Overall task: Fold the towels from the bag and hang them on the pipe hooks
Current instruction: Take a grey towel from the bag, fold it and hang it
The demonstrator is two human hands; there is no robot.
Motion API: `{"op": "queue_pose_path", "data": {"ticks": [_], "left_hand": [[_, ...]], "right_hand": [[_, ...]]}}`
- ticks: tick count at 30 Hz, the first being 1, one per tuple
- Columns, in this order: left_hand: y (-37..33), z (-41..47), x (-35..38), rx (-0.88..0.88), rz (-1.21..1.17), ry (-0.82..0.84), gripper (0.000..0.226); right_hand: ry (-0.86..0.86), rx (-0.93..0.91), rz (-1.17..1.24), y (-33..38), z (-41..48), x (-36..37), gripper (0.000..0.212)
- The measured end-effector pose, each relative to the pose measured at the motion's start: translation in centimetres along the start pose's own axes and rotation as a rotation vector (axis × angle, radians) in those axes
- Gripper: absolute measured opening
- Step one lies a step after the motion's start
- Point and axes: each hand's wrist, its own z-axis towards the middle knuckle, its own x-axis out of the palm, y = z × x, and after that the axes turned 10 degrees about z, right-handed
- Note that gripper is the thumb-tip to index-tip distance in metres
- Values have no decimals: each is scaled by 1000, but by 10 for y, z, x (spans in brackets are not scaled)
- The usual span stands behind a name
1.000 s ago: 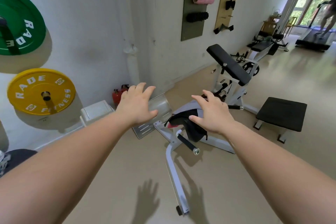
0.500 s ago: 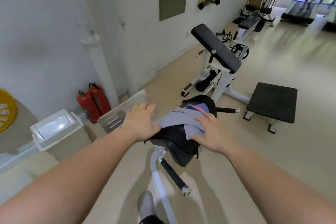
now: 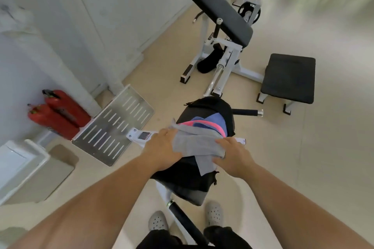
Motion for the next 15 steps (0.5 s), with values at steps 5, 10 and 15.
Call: {"op": "queue_pose_path", "data": {"ticks": [5, 10, 15], "left_hand": [[-16, 47, 27, -40, -77, 44, 74], [-28, 84, 65, 18, -98, 155, 69], [-39, 100, 92, 10, -148, 132, 48]], "right_hand": [[93, 32, 94, -31, 52, 6, 63], [88, 45, 149, -55, 84, 20, 51], [-6, 78, 306, -68, 104, 33, 32]]}}
